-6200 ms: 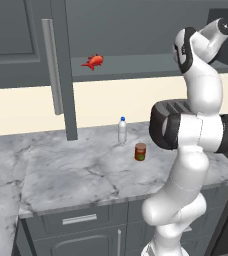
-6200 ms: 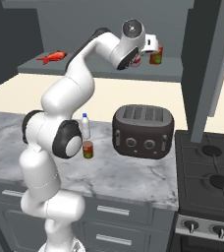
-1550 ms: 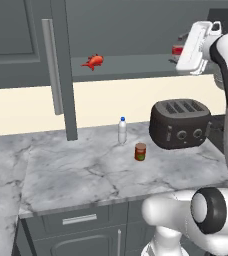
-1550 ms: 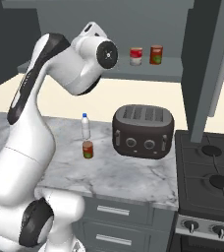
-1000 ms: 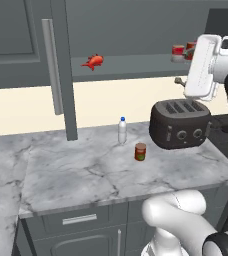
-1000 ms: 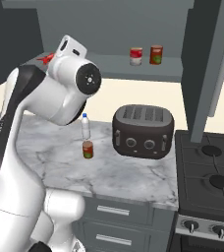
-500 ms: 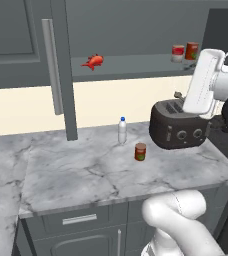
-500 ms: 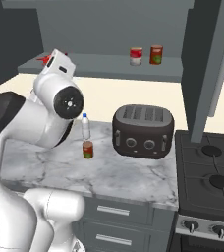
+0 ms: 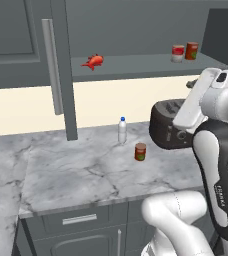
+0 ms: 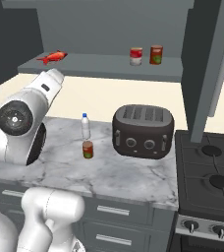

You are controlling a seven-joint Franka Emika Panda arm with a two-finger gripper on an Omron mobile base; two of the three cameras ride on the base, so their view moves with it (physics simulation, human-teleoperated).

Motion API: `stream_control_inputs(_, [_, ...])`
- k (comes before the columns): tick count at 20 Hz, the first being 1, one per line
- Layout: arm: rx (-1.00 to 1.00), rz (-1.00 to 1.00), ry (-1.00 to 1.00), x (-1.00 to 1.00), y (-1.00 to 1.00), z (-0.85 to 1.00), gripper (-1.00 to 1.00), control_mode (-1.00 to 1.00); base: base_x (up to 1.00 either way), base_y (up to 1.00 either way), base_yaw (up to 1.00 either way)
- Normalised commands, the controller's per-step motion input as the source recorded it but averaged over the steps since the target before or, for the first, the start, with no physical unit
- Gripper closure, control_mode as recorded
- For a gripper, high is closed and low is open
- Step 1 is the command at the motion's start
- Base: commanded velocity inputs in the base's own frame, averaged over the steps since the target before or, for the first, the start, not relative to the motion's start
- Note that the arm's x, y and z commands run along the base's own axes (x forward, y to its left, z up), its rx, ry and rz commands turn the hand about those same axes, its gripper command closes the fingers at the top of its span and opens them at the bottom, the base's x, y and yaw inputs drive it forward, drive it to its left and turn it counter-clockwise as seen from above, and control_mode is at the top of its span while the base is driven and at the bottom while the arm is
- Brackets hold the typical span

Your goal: Pick the cans from the counter and place them in their designated side in the cabinet.

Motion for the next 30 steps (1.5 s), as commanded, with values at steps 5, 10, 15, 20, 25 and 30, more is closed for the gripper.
stream_control_inputs(5, [0.00,-0.13,0.28,-0.13,-0.21,-0.21,-1.00,-1.00,0.00,0.00,0.00])
stream_control_inputs(10, [-0.03,0.00,0.07,-0.07,-0.06,-0.23,-1.00,-1.00,0.00,0.00,0.00])
stream_control_inputs(15, [0.00,-0.12,0.03,-0.01,0.00,-0.22,-1.00,-1.00,0.00,0.00,0.00])
stream_control_inputs(20, [0.01,-0.26,0.11,0.00,0.01,-0.31,-1.00,-1.00,0.00,0.00,0.00])
stream_control_inputs(25, [0.11,-0.13,0.16,0.00,-0.12,-0.25,-1.00,-1.00,0.00,0.00,0.00])
stream_control_inputs(30, [0.20,0.03,0.09,0.00,-0.22,-0.34,-1.00,-1.00,0.00,0.00,0.00])
